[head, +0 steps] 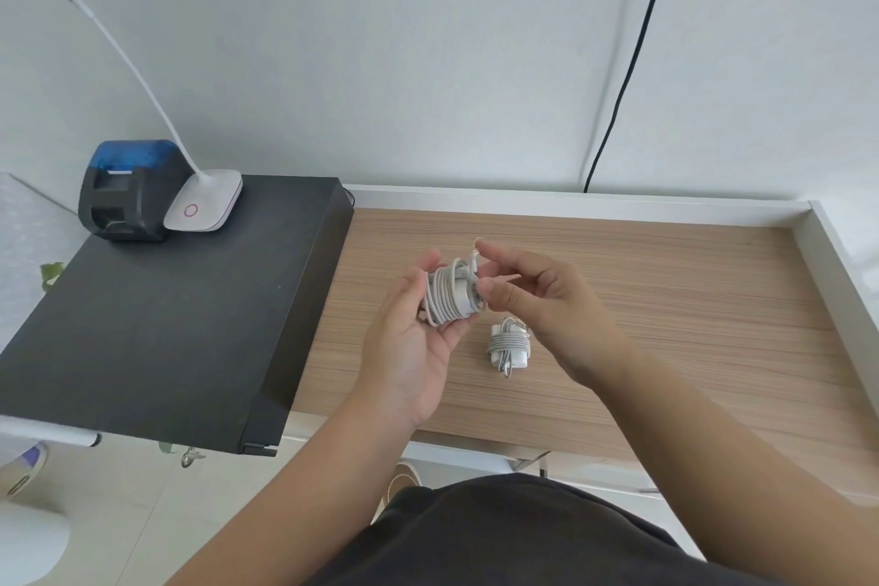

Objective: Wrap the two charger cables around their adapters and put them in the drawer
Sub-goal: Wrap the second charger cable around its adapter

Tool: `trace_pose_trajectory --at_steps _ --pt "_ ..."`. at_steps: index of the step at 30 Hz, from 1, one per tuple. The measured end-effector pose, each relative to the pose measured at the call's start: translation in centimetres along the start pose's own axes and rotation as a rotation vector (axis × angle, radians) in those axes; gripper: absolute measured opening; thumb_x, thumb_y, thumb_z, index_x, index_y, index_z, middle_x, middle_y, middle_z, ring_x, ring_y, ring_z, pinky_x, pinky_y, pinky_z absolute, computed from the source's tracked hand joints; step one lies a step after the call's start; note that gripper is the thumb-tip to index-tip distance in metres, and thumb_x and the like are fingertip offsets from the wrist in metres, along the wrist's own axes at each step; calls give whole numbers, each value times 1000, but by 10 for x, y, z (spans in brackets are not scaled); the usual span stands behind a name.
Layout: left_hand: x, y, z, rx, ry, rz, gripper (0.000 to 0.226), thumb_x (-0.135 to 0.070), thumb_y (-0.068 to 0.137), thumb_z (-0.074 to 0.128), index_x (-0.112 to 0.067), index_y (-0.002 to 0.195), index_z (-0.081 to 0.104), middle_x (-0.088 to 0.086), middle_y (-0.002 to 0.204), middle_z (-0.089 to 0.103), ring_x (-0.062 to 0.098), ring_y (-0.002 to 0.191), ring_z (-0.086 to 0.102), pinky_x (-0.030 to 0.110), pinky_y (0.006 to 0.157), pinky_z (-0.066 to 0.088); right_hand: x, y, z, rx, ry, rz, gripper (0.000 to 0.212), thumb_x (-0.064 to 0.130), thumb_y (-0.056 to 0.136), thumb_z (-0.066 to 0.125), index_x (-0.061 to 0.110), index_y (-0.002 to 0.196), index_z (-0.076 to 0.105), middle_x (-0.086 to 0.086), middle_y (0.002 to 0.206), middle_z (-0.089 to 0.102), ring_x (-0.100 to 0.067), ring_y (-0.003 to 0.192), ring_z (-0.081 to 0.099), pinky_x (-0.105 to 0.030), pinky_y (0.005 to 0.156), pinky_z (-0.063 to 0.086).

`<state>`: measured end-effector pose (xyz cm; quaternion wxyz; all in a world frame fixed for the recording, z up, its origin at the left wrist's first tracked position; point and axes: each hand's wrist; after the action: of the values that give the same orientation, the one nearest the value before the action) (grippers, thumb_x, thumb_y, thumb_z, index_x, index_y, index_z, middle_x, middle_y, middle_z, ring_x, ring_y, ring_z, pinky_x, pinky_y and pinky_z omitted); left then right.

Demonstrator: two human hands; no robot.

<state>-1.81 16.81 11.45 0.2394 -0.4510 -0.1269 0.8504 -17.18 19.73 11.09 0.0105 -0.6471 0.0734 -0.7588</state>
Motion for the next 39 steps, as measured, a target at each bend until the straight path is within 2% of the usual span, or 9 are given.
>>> trace_pose_trajectory --at_steps 6,10,15,19,21,25,28,32,39 --pt "1 1 -1 -4 80 80 43 -28 89 55 -10 129 53 19 130 61 30 113 64 35 83 58 -11 0 4 5 -42 -25 70 18 62 85 27 126 60 -12 116 62 -20 92 61 -41 96 53" --pt "-1 3 -4 70 124 129 50 -29 87 56 -3 129 50 16 135 58 33 118 60 39 90 56 -13 1 5 12 12 -55 67 11 66 84 24 127 59 -15 119 63 -27 96 63 -49 97 50" --pt "-5 2 -8 199 218 175 53 -36 90 49 -11 137 50 13 137 57 29 118 61 38 96 53 -15 1 4 41 164 -87 64 4 71 76 14 130 54 -13 115 67 -26 100 64 -37 89 52" --pt "-1 0 -9 227 300 237 48 -38 88 52 -30 135 53 -5 133 61 17 112 64 31 84 54 -15 0 5 82 237 -96 62 -3 76 69 8 134 49 -13 116 68 -24 102 65 -30 86 52" --pt "-1 -1 -11 229 372 269 52 -52 83 56 -40 134 53 -8 127 64 11 106 64 27 79 52 -15 -2 7 106 245 -95 60 -2 77 66 8 134 50 -15 120 66 -25 107 64 -30 88 51" --pt "-1 -1 -13 240 496 327 71 -81 68 54 -53 133 49 -2 136 57 10 106 59 24 73 48 -15 -3 9 134 204 -126 52 5 78 70 6 128 56 -13 119 67 -26 112 63 -32 95 49" --pt "0 0 -12 256 498 358 78 -86 61 54 -52 131 50 1 128 58 16 91 53 24 63 44 -15 -2 11 141 199 -141 48 8 78 71 3 124 59 -18 118 67 -33 112 62 -39 97 48" --pt "-2 2 -10 257 498 393 72 -84 63 56 -50 126 55 -14 101 62 24 80 46 23 53 42 -13 -2 13 150 196 -155 40 7 78 71 5 118 64 -17 113 69 -31 106 64 -37 94 49" --pt "0 4 -6 260 464 392 56 -77 65 64 -45 111 59 -14 102 65 9 86 61 30 61 44 -9 -2 16 181 227 -197 41 16 77 76 8 116 65 -19 107 69 -33 97 64 -32 85 52"
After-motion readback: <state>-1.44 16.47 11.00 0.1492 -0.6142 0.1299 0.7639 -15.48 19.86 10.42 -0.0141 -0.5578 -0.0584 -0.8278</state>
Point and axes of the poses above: each hand's wrist, its own y-axis towards the middle knuckle, its own z-axis out of the palm, x = y × z
